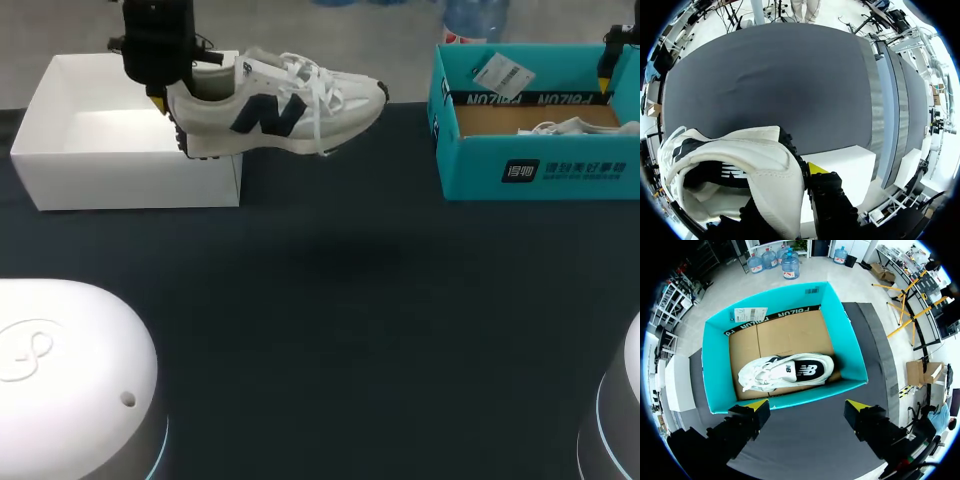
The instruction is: Take the shoe out of the shoebox, open the shoe tongue, remove and reinsert the insole, then place the shoe into the shoebox
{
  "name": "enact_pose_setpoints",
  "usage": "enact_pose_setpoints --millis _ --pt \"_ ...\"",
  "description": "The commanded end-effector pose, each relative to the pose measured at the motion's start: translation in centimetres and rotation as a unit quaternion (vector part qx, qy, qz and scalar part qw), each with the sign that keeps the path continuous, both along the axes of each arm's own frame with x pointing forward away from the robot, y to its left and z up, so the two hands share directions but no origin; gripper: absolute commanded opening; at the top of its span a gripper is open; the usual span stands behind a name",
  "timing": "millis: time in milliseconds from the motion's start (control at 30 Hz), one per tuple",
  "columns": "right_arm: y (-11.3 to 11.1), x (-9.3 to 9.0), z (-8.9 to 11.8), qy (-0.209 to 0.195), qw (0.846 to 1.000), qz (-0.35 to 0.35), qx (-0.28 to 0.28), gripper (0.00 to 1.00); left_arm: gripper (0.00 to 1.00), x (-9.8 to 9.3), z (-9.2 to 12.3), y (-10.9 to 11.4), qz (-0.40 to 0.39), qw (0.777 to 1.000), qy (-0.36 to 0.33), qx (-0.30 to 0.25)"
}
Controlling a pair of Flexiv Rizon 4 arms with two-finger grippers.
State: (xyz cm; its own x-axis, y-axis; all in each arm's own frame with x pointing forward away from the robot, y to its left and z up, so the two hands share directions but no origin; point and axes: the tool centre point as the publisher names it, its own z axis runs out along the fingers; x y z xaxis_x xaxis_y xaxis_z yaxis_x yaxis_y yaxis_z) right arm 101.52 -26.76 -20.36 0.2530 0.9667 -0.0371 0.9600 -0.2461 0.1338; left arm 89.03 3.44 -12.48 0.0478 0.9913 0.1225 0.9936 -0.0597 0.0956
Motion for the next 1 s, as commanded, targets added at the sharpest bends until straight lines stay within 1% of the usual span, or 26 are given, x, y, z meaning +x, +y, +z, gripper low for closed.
enact_pose_setpoints --millis 33,233,367,667,833,1000 --pt "0.0 -0.1 0.0 -0.001 1.0 -0.001 0.0 1.0 0.0 -1.5 -0.1 -1.0 -0.002 1.0 -0.025 -0.009" --pt "0.0 -0.1 0.0 -0.001 1.0 -0.001 0.0 1.0 0.0 -3.3 -1.2 -2.6 0.003 1.0 -0.003 -0.014" --pt "0.0 -0.1 0.0 -0.001 1.0 -0.001 0.0 1.0 0.0 -4.3 -1.7 -3.6 0.001 1.0 -0.001 -0.015" --pt "0.0 -0.1 0.0 -0.001 1.0 -0.001 0.0 1.0 0.0 -6.9 -2.6 -7.2 -0.016 1.0 0.002 -0.009" --pt "0.0 -0.1 0.0 -0.001 1.0 -0.001 0.0 1.0 0.0 -7.3 -3.3 -8.5 -0.031 0.999 0.014 -0.012" --pt "0.0 -0.1 0.0 -0.001 1.0 -0.001 0.0 1.0 0.0 -7.4 -3.4 -9.0 -0.034 0.999 0.013 -0.013"
